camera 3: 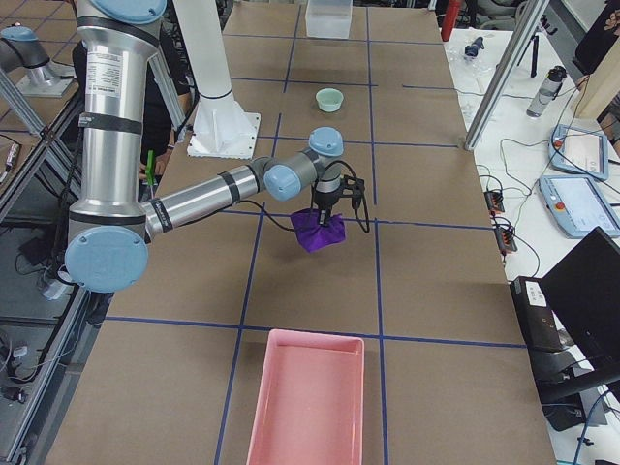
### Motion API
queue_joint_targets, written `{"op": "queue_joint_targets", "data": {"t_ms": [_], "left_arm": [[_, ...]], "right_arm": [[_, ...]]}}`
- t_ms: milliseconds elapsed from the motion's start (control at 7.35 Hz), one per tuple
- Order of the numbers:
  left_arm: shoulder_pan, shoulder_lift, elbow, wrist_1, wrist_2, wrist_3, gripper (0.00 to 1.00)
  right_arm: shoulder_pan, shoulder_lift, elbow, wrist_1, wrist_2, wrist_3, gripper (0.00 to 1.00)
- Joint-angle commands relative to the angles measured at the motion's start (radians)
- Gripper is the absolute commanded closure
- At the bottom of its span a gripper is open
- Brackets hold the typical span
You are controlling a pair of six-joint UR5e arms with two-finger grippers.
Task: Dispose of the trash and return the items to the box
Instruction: 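Lift the purple cloth with the right gripper toward the pink tray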
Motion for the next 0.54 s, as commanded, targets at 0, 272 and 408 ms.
{"op": "queue_joint_targets", "data": {"t_ms": [0,272,408], "left_arm": [[0.011,0.053,0.045,-0.089,-0.046,-0.002,1.0],[0.073,0.056,0.114,-0.164,-0.106,-0.002,1.0],[0.107,0.058,0.157,-0.221,-0.141,-0.003,1.0]], "right_arm": [[0.099,-0.009,0.018,-0.024,0.014,-0.109,1.0],[0.252,0.0,0.019,-0.145,0.077,-0.331,1.0],[0.293,0.0,0.019,-0.154,0.079,-0.379,1.0]]}}
